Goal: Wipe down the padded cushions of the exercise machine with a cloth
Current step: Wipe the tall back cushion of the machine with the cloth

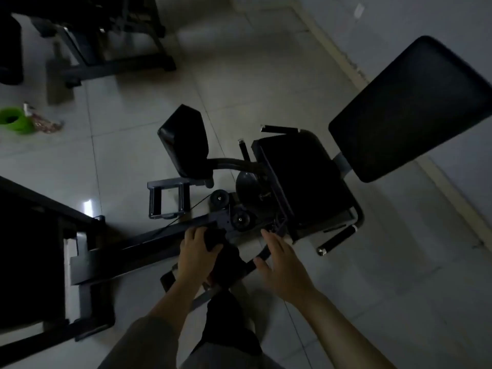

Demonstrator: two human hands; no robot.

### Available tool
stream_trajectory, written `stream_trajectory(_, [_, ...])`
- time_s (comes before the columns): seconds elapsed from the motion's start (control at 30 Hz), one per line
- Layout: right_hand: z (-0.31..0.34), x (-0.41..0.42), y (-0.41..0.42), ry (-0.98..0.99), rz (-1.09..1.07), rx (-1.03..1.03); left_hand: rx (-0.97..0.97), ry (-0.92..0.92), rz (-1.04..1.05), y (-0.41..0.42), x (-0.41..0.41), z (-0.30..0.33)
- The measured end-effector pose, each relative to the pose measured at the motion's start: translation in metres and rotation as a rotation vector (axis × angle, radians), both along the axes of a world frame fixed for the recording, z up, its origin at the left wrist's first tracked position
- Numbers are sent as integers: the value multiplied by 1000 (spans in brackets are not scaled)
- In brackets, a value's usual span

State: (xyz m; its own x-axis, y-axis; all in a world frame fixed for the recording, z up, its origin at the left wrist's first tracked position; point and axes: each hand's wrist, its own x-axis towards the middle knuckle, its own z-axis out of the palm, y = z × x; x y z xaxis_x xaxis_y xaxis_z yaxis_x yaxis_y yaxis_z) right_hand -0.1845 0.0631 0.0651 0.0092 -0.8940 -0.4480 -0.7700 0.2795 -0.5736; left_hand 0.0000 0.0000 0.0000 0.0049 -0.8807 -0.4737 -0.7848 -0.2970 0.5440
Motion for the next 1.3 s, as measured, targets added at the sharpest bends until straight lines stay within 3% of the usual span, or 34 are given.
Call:
stream_trajectory(0.17, [-5,8,-27,-28,70,150,-58,-167,-72,-9,-4,6])
stream_trajectory(0.23, [-7,9,-34,-57,52,165,-71,-125,-133,-13,-7,14])
stream_trajectory(0.43, [6,4,-54,-363,-281,293,-15,342,-175,-34,-25,65])
stream_trajectory(0.53, [15,-10,-59,-456,-497,299,101,656,43,-49,-41,94])
stream_trajectory(0.63, [33,-33,-58,-883,-737,328,192,992,229,-60,-67,119])
stream_trajectory(0.7, [44,-53,-57,-1191,-870,246,169,1063,208,-61,-86,134])
stream_trajectory(0.77, [54,-79,-57,-1297,-892,162,143,1047,153,-59,-111,145])
stream_trajectory(0.93, [70,-168,-59,-1209,-823,-2,21,915,30,-56,-186,146])
stream_trajectory(1.07, [80,-250,-57,-1065,-605,-96,-25,826,28,-53,-259,141])
stream_trajectory(1.17, [84,-306,-53,-803,-432,-146,-11,810,-12,-53,-314,138])
stream_trajectory(1.3, [89,-365,-53,-281,-218,-250,29,766,-91,-53,-373,134])
